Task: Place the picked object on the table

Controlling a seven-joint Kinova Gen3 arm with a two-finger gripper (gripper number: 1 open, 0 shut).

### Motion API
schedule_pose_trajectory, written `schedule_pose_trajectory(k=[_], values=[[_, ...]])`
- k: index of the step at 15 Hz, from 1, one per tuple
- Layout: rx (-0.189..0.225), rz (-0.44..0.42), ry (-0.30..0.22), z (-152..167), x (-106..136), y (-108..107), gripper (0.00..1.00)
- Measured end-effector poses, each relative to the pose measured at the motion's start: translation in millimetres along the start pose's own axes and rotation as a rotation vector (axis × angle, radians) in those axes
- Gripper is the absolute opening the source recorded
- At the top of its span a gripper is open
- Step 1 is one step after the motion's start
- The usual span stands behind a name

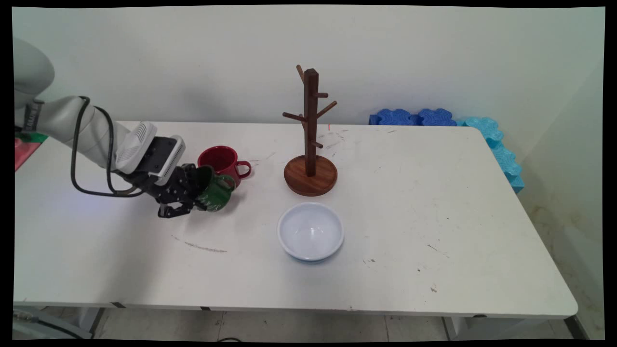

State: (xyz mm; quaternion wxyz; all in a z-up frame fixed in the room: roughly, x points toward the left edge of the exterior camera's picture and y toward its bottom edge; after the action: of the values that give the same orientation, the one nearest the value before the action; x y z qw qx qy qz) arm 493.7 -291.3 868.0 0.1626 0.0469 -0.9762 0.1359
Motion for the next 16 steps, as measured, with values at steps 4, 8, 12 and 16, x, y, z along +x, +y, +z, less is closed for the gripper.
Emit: schedule_pose_trajectory(k=[4, 8, 12, 16], values=[[-0.009, 0.002, -0.018, 3, -2, 4, 0.0], [-0.016, 0.003, -0.032, 7, -4, 8, 0.0], [-0.021, 0.003, -0.045, 10, -6, 10, 0.0], [-0.027, 0.003, -0.057, 14, -8, 12, 0.0]])
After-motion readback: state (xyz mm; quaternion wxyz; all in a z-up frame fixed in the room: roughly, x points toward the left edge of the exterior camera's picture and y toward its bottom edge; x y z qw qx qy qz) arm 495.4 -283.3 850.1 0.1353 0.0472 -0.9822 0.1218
